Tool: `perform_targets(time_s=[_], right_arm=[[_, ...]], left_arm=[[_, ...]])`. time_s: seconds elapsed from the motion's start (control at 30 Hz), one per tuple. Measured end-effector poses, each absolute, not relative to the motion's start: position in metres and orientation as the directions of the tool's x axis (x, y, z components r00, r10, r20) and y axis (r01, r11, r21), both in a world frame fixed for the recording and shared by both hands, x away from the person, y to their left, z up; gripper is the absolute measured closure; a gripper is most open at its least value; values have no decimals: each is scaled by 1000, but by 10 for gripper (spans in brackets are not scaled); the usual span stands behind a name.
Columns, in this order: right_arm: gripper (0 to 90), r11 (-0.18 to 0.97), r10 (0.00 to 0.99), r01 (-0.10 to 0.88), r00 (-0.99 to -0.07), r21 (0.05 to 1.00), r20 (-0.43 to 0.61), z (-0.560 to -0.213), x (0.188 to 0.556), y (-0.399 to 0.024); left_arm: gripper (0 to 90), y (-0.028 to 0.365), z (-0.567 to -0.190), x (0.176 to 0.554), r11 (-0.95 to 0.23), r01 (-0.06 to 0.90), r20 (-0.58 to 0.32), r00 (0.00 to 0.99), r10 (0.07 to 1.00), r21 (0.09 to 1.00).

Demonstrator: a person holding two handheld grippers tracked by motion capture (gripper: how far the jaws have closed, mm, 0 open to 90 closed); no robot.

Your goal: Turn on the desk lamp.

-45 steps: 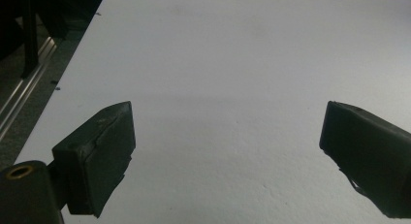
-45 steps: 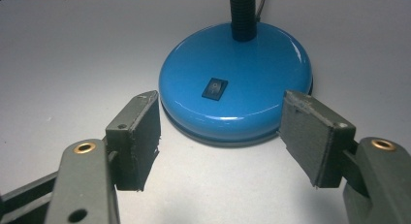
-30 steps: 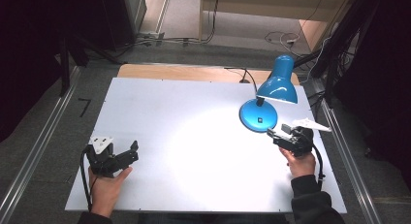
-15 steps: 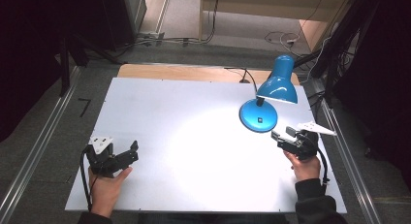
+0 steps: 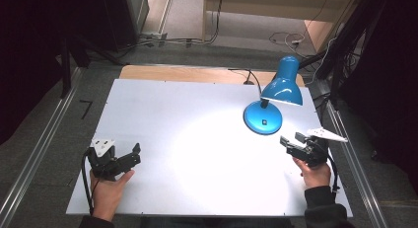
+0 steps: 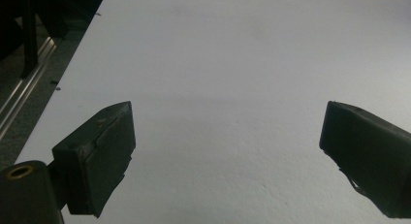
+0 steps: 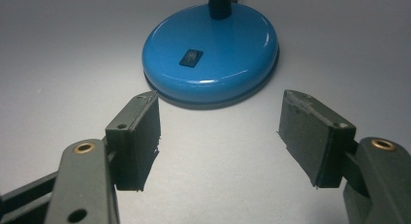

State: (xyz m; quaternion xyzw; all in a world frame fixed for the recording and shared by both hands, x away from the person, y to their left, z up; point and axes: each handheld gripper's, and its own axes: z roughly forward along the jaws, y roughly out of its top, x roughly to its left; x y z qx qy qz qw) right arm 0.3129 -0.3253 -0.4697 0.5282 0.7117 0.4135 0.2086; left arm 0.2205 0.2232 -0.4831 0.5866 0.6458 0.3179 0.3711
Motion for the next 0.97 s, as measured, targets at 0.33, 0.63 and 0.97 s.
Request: perform_targets(time_s=[0.33, 0.63, 0.97], right_arm=[[294, 94, 933, 583, -335, 807, 133, -472, 306, -337], [292, 84, 943, 591, -307, 802, 128, -475, 299, -352], [270, 71, 960, 608, -257, 791, 111, -482, 286, -372]], left_arm=[[64, 224, -483, 220, 113, 522, -107, -41, 993, 846], [64, 224, -483, 220, 115, 522, -109, -43, 993, 845], [64, 224, -484, 221, 114, 525, -107, -44, 993, 843]])
